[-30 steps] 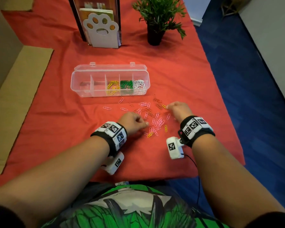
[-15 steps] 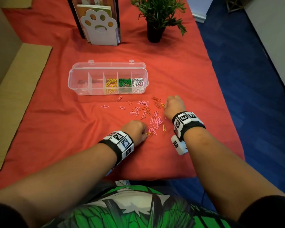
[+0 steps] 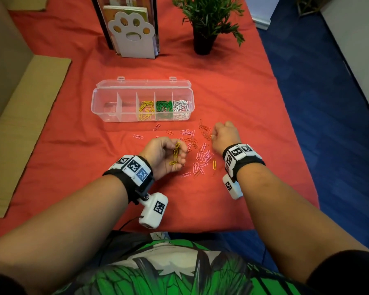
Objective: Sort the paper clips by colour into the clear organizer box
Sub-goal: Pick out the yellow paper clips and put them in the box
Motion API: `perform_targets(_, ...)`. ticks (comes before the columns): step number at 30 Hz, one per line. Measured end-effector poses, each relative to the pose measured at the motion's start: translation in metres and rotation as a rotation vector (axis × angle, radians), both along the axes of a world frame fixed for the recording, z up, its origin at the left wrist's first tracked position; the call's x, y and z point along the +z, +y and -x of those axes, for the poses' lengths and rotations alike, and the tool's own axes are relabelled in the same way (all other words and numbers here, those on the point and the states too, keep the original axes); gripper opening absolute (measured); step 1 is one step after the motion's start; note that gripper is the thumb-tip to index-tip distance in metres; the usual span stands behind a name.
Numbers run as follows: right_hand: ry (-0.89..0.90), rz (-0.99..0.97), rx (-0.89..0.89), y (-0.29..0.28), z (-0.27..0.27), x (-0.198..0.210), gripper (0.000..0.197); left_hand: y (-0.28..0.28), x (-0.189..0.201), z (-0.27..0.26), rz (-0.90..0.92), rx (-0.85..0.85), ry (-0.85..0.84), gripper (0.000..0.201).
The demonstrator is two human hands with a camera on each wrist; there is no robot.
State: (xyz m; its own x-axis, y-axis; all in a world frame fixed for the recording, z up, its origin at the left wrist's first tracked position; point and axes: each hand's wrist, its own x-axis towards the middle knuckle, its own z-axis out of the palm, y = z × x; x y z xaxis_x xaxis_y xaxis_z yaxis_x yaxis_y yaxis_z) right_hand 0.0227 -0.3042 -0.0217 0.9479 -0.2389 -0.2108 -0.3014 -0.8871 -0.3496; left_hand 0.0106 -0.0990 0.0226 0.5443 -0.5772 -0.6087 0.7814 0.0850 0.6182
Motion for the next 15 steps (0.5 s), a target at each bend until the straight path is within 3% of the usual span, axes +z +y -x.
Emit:
perform_targets(3,-0.005,-0.184,-0.135,-0.003,0.000,0.011,0.008,-0.002,-0.002,-0.001,-0.126,0.040,0.006,0.026)
perform_targets(6,0.066,-0.423,-0.239,-0.008,0.009,0.020,0.017,-0.010,-0.005,0.000,-0.318,0.027,-0.079,0.022)
perform_targets(12,0.161,-1.071,-0.587,0.004,0.049,0.022,0.022,-0.019,-0.011,0.000,-0.455,-0.012,-0.160,0.026)
perform_targets(14,0.205,-1.089,-0.647,0.004,0.057,0.018,0.023,-0.021,-0.010,0.000,-0.459,-0.031,-0.157,0.027)
perform_targets(15,0.233,-0.959,-0.596,0.004,0.059,0.017,0.022,-0.021,-0.010,0.001,-0.464,-0.041,-0.160,0.027)
